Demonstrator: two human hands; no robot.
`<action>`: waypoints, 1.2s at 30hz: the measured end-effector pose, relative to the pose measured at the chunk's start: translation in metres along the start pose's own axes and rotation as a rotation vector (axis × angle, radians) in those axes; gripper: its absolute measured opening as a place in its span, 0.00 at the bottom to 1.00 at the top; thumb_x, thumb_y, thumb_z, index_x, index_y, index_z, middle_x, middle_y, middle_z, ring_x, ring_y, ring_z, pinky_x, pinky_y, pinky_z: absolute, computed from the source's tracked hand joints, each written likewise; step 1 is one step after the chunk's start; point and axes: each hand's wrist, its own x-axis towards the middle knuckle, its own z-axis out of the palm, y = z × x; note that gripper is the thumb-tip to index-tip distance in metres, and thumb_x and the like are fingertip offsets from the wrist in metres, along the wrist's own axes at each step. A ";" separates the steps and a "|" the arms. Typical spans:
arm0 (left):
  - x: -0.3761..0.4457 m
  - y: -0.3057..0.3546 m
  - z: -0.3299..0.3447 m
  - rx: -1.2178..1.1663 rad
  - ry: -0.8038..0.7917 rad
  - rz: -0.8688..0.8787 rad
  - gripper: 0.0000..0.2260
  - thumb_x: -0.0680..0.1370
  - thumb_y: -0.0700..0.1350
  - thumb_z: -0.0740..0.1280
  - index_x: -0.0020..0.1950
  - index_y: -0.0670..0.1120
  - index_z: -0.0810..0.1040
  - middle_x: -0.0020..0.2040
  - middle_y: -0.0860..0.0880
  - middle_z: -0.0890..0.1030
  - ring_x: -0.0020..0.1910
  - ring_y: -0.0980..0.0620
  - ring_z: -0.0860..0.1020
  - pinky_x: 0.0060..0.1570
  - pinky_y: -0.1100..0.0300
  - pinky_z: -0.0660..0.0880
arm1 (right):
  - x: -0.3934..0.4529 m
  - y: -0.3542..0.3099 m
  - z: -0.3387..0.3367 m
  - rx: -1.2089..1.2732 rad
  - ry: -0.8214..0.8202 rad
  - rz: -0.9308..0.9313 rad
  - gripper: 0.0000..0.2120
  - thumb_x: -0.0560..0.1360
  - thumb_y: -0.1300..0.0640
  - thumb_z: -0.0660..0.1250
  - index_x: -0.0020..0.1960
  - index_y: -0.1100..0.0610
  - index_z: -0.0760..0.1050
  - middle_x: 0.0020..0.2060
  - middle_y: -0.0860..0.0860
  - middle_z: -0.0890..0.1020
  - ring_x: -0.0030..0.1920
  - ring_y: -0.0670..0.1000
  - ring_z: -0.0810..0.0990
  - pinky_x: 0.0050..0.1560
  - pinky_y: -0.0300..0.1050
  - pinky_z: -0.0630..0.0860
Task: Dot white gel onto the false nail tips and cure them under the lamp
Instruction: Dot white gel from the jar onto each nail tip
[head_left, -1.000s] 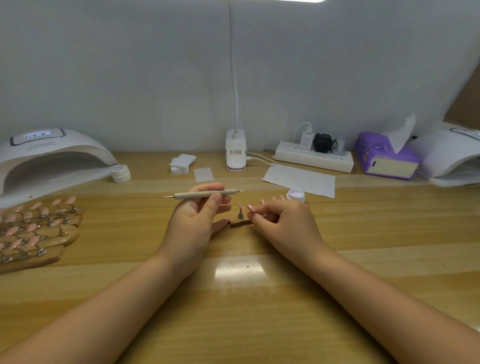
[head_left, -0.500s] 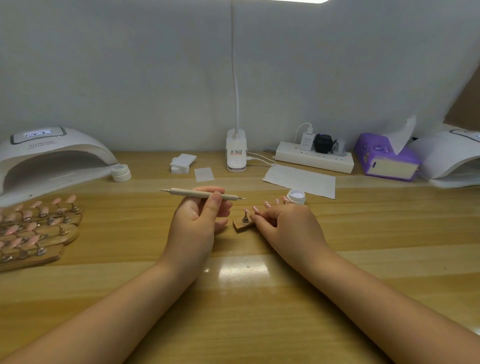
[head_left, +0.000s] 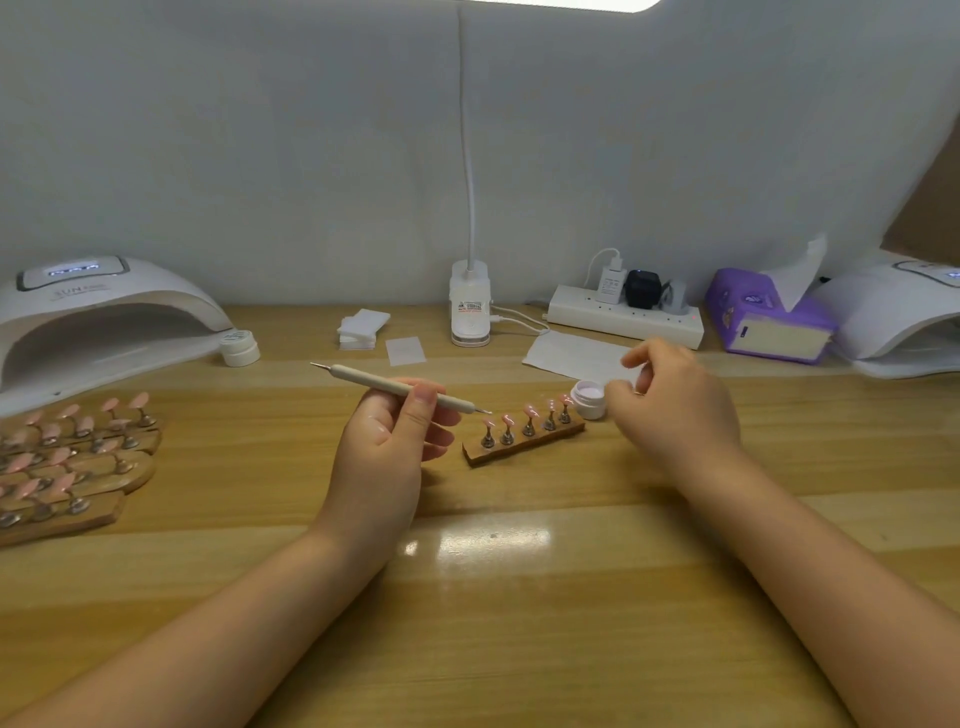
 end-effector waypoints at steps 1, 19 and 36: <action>0.000 0.000 0.000 0.001 0.002 -0.001 0.12 0.73 0.58 0.63 0.46 0.52 0.80 0.41 0.50 0.84 0.39 0.54 0.80 0.43 0.55 0.76 | 0.004 0.008 0.002 -0.030 -0.052 0.062 0.13 0.73 0.54 0.64 0.57 0.54 0.74 0.46 0.49 0.76 0.49 0.53 0.75 0.46 0.49 0.74; 0.000 0.002 0.000 0.037 0.018 0.006 0.15 0.74 0.57 0.61 0.50 0.48 0.79 0.39 0.53 0.84 0.39 0.56 0.80 0.40 0.62 0.77 | 0.007 0.025 0.020 -0.009 -0.266 0.079 0.20 0.69 0.40 0.70 0.57 0.48 0.76 0.61 0.50 0.74 0.66 0.54 0.66 0.62 0.49 0.65; -0.005 0.009 0.001 0.068 -0.005 0.053 0.15 0.74 0.57 0.62 0.50 0.48 0.79 0.39 0.53 0.84 0.40 0.57 0.80 0.41 0.65 0.77 | 0.007 0.026 0.019 0.037 -0.155 0.068 0.16 0.68 0.41 0.72 0.50 0.47 0.74 0.57 0.48 0.76 0.62 0.53 0.68 0.55 0.45 0.64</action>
